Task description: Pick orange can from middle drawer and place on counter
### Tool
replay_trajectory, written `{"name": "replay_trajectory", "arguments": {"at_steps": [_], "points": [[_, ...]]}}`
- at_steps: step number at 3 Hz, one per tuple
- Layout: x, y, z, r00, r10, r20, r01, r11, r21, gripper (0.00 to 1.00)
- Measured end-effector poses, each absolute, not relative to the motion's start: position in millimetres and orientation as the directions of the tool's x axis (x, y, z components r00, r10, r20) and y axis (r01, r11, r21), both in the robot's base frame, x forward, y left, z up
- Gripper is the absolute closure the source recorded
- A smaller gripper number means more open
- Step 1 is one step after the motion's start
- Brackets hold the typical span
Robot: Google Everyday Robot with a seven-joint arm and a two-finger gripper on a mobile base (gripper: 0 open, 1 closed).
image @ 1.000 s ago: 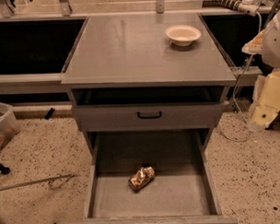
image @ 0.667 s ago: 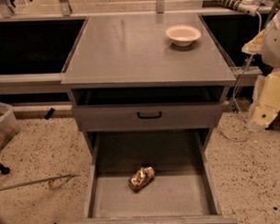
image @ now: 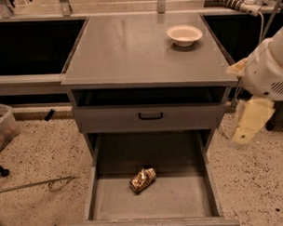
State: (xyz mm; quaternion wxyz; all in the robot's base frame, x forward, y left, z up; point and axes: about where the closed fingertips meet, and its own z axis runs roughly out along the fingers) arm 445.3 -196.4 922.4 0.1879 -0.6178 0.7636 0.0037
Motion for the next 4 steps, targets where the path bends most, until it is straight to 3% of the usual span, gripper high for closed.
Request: {"name": "replay_trajectory", "arguments": {"at_steps": [2,4], "points": [[465.8,-130.8,805.0,-0.087,-0.854,-0.512,-0.966,0.197,-0.164,0.0],[465.0,-123.2,790.9,-0.072,-0.848,-0.526,-0.968,0.186,-0.167,0.0]]}}
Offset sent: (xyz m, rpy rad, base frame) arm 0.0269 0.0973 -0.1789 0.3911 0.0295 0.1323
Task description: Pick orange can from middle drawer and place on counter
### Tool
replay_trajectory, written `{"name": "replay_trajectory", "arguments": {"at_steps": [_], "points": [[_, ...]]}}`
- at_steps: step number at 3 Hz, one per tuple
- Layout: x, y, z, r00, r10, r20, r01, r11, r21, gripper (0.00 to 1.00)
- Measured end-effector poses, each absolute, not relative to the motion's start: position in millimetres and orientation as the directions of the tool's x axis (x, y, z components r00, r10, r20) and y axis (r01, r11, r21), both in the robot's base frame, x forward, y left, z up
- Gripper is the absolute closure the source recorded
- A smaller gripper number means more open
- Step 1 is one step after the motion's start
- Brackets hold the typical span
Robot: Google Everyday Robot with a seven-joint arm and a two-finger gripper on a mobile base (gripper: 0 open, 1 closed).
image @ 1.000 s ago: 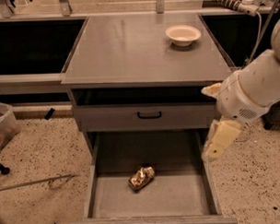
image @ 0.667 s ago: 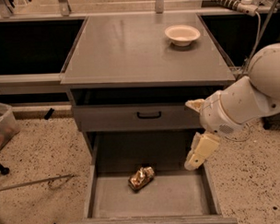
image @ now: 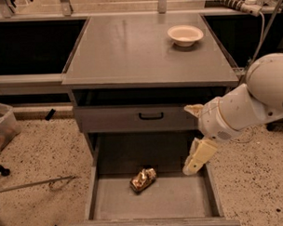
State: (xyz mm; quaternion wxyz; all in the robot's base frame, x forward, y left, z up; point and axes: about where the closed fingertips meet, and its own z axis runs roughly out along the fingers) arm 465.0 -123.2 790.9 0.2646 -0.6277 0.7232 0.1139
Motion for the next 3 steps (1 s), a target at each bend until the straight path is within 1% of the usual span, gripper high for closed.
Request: {"name": "replay_trajectory", "arguments": {"at_steps": [2,3], "points": [[464.7,-65.6,673.9,-0.03,-0.813,-0.582,-0.976,0.149,-0.158,0.0],[472.2,-41.5,613.6,-0.048,-0.809,-0.585,-0.972,0.172,-0.158,0.0]]}}
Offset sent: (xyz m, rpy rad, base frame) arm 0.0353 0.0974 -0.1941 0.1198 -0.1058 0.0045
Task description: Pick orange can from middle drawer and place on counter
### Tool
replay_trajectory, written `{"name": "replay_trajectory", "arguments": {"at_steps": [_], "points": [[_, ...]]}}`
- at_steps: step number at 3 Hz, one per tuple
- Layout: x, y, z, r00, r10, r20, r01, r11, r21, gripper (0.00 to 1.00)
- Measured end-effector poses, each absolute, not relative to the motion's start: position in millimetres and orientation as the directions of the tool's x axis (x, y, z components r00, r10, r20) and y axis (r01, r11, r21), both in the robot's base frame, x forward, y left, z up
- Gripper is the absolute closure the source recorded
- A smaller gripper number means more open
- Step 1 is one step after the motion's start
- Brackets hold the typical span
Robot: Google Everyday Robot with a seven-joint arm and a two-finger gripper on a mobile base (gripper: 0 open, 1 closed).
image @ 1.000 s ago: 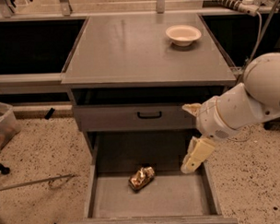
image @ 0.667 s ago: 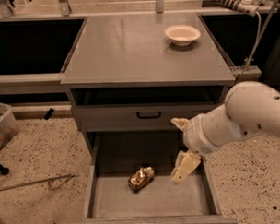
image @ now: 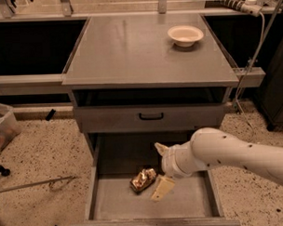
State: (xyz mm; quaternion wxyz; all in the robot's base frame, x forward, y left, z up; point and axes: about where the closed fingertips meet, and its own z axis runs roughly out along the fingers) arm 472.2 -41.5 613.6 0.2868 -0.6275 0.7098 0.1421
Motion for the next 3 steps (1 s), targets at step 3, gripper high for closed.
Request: {"name": "replay_trajectory", "arguments": {"at_steps": [3], "points": [[505.7,-28.4,593.9,-0.028,-0.796,-0.604,-0.957,0.197,-0.215,0.0]]}}
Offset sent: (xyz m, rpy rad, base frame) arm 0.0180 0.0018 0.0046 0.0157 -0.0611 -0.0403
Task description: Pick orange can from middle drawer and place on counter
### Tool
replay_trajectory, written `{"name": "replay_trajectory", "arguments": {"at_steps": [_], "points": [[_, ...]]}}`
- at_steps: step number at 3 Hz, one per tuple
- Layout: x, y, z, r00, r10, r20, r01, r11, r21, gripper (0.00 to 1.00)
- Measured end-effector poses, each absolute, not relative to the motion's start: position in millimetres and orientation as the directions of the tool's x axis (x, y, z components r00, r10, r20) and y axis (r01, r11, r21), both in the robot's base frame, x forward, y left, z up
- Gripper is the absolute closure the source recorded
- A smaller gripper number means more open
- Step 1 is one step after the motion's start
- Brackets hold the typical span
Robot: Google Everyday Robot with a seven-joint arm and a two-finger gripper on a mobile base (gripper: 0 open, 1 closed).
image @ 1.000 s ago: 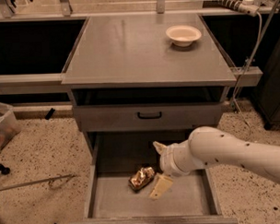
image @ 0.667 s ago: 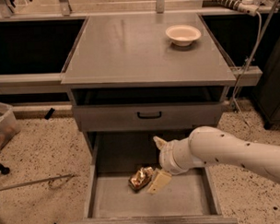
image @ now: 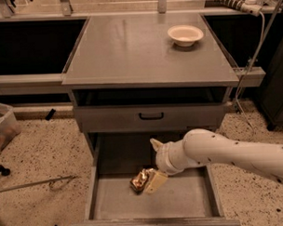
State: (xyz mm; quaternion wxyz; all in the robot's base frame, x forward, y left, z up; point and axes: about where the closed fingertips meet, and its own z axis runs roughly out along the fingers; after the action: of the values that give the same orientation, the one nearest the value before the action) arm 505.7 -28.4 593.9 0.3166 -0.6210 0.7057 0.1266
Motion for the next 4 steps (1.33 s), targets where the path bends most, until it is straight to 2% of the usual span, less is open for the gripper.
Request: {"name": "replay_trajectory", "arguments": {"at_steps": [2,3,4], "points": [[538.1,-1.5,505.1,-0.001,-0.816,-0.578,-0.976,0.127,-0.178,0.0],[537.1,8.8,466.9,-0.001,-0.822,-0.569,-0.987,0.093,-0.134,0.0],[537.1,8.8,466.8,-0.001,-0.822,-0.569,-0.987,0.093,-0.134,0.0]]}}
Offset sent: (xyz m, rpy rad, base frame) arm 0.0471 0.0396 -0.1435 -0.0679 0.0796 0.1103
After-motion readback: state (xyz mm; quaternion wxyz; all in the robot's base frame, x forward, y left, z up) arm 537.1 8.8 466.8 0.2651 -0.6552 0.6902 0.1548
